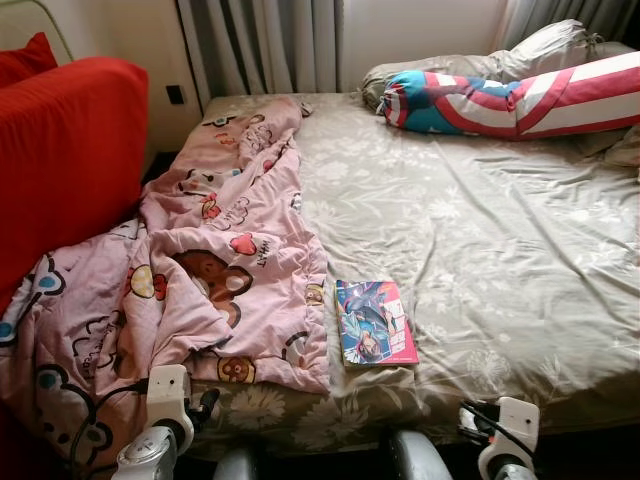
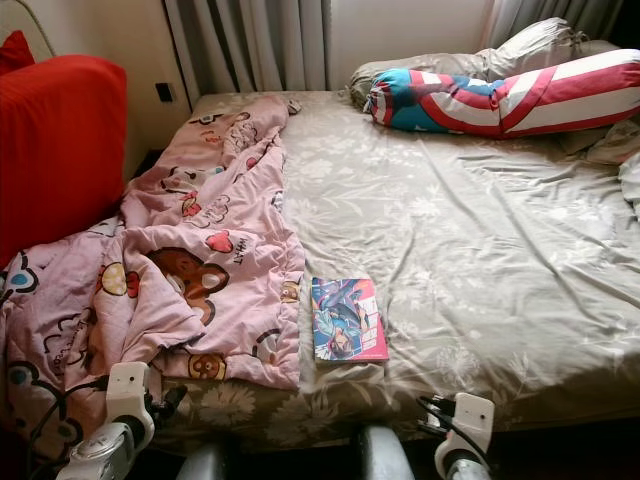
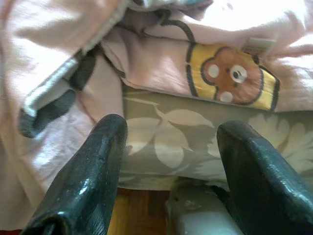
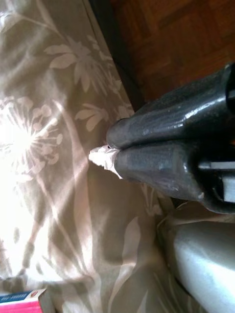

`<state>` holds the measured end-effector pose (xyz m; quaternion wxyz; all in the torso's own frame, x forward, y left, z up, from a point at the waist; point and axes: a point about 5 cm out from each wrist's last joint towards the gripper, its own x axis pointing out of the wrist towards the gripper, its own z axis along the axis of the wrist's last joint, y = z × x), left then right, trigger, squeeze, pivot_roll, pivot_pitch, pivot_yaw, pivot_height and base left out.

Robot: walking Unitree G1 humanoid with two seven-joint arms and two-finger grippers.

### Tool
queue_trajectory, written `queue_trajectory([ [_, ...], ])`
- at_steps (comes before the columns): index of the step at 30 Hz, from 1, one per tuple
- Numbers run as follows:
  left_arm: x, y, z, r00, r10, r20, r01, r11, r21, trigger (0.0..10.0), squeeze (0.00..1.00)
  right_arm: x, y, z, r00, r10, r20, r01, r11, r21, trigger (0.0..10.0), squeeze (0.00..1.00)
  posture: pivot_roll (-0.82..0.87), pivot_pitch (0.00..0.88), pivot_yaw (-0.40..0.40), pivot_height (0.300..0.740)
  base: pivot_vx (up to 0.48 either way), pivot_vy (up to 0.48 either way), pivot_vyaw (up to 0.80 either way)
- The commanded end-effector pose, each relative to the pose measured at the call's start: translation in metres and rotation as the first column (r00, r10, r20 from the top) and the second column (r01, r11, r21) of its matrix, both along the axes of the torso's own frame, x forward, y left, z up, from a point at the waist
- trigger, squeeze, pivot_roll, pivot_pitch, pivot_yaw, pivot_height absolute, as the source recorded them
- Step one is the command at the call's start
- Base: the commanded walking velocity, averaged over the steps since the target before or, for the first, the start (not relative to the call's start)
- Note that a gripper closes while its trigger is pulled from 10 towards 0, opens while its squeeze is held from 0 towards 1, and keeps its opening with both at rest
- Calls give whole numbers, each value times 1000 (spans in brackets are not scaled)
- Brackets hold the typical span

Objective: Clean up the room

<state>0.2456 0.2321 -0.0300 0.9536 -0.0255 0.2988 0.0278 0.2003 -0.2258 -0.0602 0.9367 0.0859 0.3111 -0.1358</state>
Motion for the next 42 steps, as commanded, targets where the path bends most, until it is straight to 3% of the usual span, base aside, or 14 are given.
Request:
queue_trajectory([
  [1, 0, -4, -3, 1000, -20, -25, 20, 1000, 13, 10000, 0, 1, -7, 1, 999, -31, -12, 31, 1000, -1, 10000, 0, -82, 0, 13, 634, 0, 0, 0],
  [5, -12, -6, -13, 996, -34, -84, 36, 999, 26, 10000, 0, -5, -10, -2, 998, -37, -49, 37, 999, 4, 10000, 0, -59, 0, -14, 664, 0, 0, 0],
  [12, -40, 5, -30, 979, 18, -204, -11, 999, 33, 10000, 0, -29, -12, -15, 989, -8, -145, 10, 1000, 14, 10000, 0, -85, 0, -6, 719, 0, 0, 0],
  [21, -72, 13, -45, 947, 31, -319, -18, 999, 42, 10000, 0, -50, -23, -23, 965, 28, -260, -32, 999, -9, 10000, 0, -43, 0, -44, 740, 0, 0, 0],
  [27, -75, 15, -46, 944, 41, -329, -30, 999, 38, 10000, 0, -49, -19, -24, 963, 50, -265, -50, 999, 8, 10000, 0, -65, 0, -42, 740, 0, 0, 0],
  [30, -67, 5, -46, 949, 22, -315, -12, 999, 32, 10000, 0, -50, -15, -25, 965, 40, -257, -32, 999, 37, 10000, 0, -65, 0, -42, 740, 0, 0, 0],
  [34, -66, 10, -43, 950, 18, -311, -4, 999, 46, 10000, 0, -58, -8, -30, 952, 59, -301, -46, 998, 47, 10000, 0, -47, 0, -34, 740, 0, 0, 0],
  [42, -68, 22, -41, 945, 8, -326, 17, 997, 73, 10000, 0, -54, 2, -31, 952, 113, -286, -94, 992, 79, 10000, 0, -81, 0, -20, 740, 0, 0, 0],
])
